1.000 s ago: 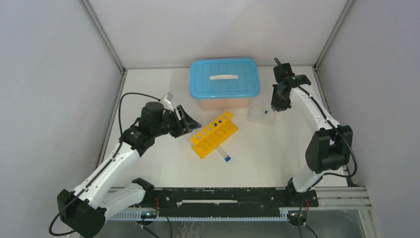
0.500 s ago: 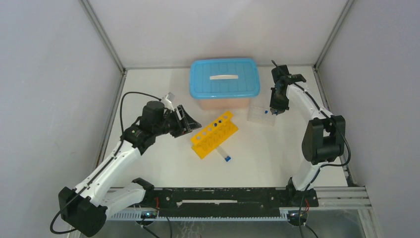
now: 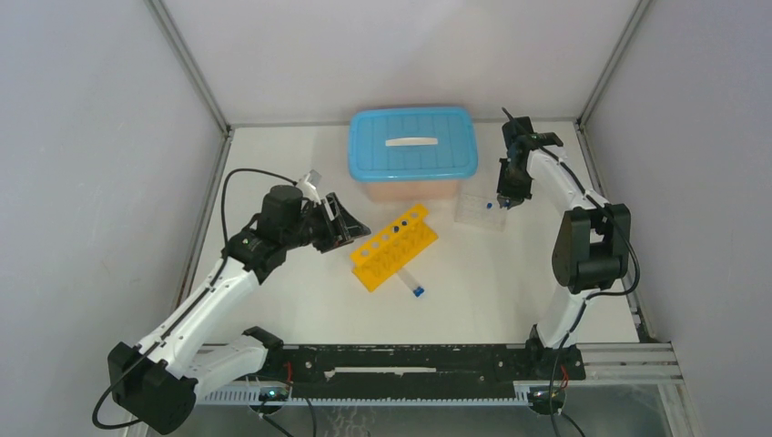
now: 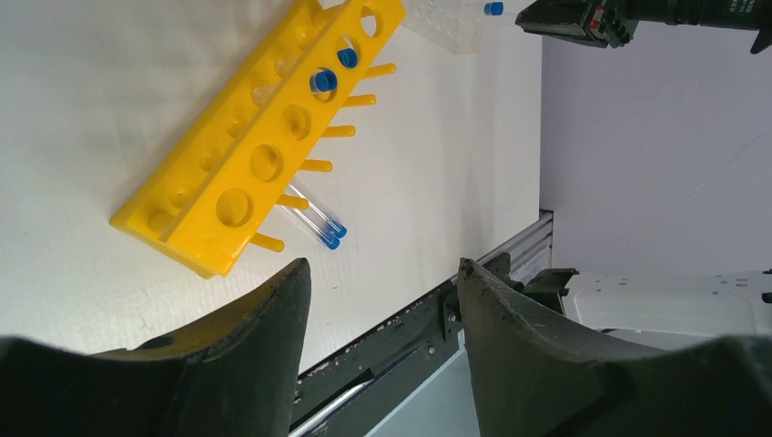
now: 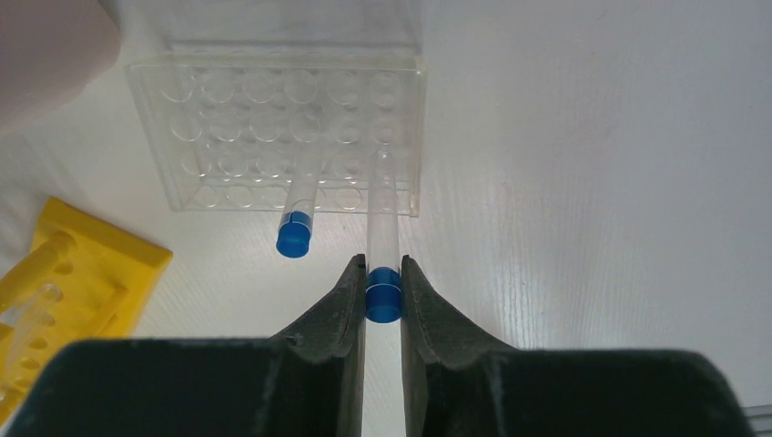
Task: Organize the chemistry lab equipment
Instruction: Insert the test tube into the slot of the test tube rack.
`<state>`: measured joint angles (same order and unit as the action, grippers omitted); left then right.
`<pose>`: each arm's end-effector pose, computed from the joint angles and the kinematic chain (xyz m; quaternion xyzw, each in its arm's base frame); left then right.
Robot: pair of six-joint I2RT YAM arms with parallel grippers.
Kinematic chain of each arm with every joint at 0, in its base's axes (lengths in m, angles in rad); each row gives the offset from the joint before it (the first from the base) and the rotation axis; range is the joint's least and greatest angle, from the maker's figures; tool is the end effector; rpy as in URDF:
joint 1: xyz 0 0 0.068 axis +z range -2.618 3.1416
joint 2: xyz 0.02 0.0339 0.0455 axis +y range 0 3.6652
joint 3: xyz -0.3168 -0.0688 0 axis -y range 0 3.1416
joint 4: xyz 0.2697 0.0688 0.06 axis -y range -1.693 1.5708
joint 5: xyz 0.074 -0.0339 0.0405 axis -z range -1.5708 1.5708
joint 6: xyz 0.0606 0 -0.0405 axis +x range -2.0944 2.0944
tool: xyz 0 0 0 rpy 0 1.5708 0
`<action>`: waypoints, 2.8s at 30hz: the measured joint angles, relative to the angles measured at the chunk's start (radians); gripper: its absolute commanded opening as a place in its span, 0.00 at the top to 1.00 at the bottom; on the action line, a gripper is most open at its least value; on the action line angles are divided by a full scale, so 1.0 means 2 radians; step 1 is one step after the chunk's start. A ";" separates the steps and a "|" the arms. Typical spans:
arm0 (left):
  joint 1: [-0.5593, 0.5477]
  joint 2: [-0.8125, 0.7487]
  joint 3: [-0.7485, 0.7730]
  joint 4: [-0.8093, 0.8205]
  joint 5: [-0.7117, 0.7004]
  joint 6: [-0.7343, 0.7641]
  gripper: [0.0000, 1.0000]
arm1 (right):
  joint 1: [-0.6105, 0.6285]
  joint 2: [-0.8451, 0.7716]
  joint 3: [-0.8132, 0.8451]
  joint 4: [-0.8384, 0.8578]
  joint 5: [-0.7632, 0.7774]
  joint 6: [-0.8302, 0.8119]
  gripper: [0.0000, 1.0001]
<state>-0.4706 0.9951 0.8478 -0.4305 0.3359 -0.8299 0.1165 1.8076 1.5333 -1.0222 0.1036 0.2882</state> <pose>0.1986 -0.1235 0.3273 -0.0766 0.8672 -0.4013 0.2848 0.4045 0.0410 0.2769 0.0919 0.9850 -0.0228 0.1441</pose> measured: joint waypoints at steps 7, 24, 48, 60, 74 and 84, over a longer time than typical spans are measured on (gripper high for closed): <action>0.000 0.004 0.000 0.000 0.000 0.000 0.36 | -0.004 0.006 0.000 0.000 -0.007 -0.003 0.86; 0.000 0.016 0.000 0.010 0.003 -0.004 0.36 | -0.010 0.009 0.000 -0.007 -0.018 -0.007 0.86; 0.000 0.035 0.000 0.032 0.006 -0.010 0.36 | -0.015 0.056 0.040 -0.026 -0.030 -0.010 0.76; 0.000 0.046 0.000 0.043 0.012 -0.013 0.36 | -0.017 0.071 0.049 -0.037 -0.040 -0.015 0.63; 0.001 0.049 0.009 0.040 0.017 -0.013 0.36 | -0.019 0.067 0.075 -0.037 -0.043 -0.015 0.62; 0.001 0.045 0.021 0.028 0.016 -0.012 0.34 | -0.010 -0.033 0.056 -0.022 -0.028 -0.014 0.62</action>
<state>-0.4686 1.0847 0.8906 -0.3744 0.3687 -0.8536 0.0967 1.7409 1.6459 -1.0664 0.0471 0.2600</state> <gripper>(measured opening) 0.657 0.379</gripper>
